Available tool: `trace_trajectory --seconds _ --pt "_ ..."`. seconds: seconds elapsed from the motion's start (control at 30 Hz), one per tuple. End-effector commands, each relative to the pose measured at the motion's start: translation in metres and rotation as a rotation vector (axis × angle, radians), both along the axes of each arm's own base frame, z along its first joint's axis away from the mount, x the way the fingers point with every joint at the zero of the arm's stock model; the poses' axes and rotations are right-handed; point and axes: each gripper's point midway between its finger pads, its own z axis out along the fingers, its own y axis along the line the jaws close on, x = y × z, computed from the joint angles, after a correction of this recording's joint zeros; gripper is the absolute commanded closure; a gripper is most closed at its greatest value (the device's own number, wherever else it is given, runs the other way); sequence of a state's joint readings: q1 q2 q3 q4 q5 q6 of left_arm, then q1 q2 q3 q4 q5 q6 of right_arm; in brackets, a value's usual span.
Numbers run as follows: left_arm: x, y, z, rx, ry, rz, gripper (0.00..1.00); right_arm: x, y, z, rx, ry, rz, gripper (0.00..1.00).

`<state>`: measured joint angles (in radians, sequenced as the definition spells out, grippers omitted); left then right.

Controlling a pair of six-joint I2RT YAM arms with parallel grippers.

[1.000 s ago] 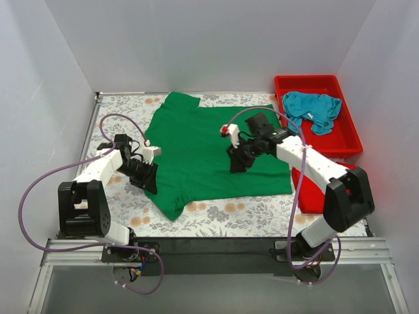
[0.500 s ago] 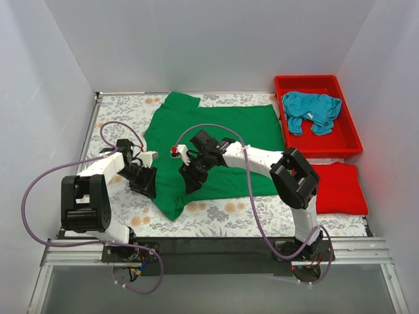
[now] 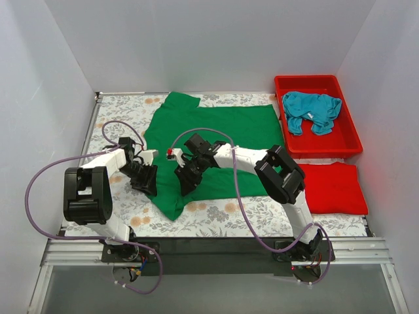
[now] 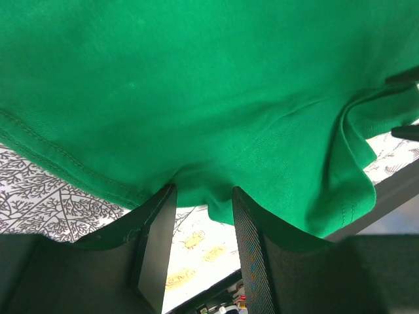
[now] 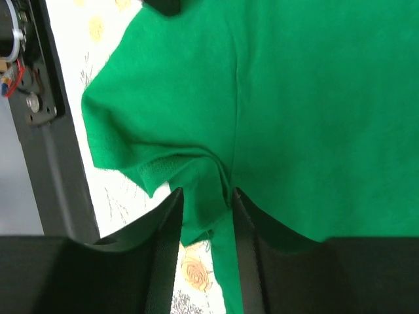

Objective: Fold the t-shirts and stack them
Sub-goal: Flatten the tshirt out

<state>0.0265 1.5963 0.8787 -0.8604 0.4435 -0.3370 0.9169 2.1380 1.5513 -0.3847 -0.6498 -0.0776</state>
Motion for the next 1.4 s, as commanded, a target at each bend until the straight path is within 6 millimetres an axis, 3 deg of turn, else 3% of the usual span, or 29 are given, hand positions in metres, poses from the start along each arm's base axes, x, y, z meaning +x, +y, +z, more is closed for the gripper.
trace_trajectory --seconds 0.0,0.03,0.07,0.13,0.23,0.27,0.4,0.47,0.6,0.7,0.77,0.9,1.0,1.03,1.07,1.17,1.27,1.37 --pt "0.020 0.006 0.003 0.024 -0.057 0.012 0.61 -0.009 0.000 0.012 0.041 0.009 0.028 0.61" --pt "0.021 0.006 0.001 0.027 -0.048 0.013 0.61 -0.009 -0.001 0.013 0.044 0.011 0.029 0.65" --pt "0.023 0.006 0.001 0.032 -0.053 0.014 0.61 -0.011 -0.001 0.015 0.048 0.008 0.034 0.82" --pt "0.025 0.008 -0.001 0.040 -0.052 0.023 0.61 -0.011 -0.004 0.018 0.050 -0.001 0.036 0.98" --pt "0.026 0.012 -0.004 0.057 -0.046 0.025 0.62 -0.009 -0.017 0.027 0.056 -0.017 0.033 0.99" --pt "0.027 0.013 -0.007 0.063 -0.040 0.029 0.62 -0.006 -0.021 0.038 0.073 -0.039 0.024 0.99" --pt "0.029 0.016 -0.013 0.076 -0.022 0.036 0.64 0.025 -0.065 0.035 0.047 -0.065 -0.112 0.99" --pt "0.032 0.014 -0.013 0.066 -0.020 0.037 0.64 0.018 -0.085 0.017 0.011 -0.015 -0.141 0.99" --pt "0.037 0.009 -0.011 0.036 -0.021 0.025 0.65 -0.005 -0.084 -0.003 -0.006 0.076 -0.102 0.99" --pt "0.040 0.001 0.003 -0.020 -0.055 -0.011 0.65 -0.007 -0.080 -0.017 -0.025 0.074 -0.090 0.99" --pt "0.043 -0.007 0.026 -0.072 -0.119 -0.036 0.65 -0.005 -0.080 -0.023 -0.037 0.072 -0.092 0.99" --pt "0.043 -0.023 0.078 -0.173 -0.294 -0.118 0.66 -0.004 -0.078 -0.019 -0.024 0.072 -0.089 0.99" --pt "0.030 -0.038 0.096 -0.229 -0.370 -0.202 0.66 -0.010 -0.077 -0.010 0.002 0.090 -0.066 0.99" --pt "0.024 -0.048 0.097 -0.237 -0.376 -0.254 0.67 -0.011 -0.076 -0.007 0.010 0.096 -0.058 0.95" --pt "0.021 -0.052 0.097 -0.238 -0.385 -0.268 0.67 -0.011 -0.076 0.000 0.025 0.091 -0.051 0.77" --pt "0.012 -0.067 0.085 -0.227 -0.377 -0.347 0.71 -0.016 -0.081 0.020 0.060 0.081 -0.035 0.59" --pt "0.004 -0.079 0.073 -0.205 -0.384 -0.428 0.73 -0.009 -0.096 0.039 0.089 0.073 -0.056 0.53" --pt "-0.002 -0.087 0.063 -0.170 -0.389 -0.498 0.76 -0.010 -0.117 0.044 0.067 0.056 -0.063 0.53"
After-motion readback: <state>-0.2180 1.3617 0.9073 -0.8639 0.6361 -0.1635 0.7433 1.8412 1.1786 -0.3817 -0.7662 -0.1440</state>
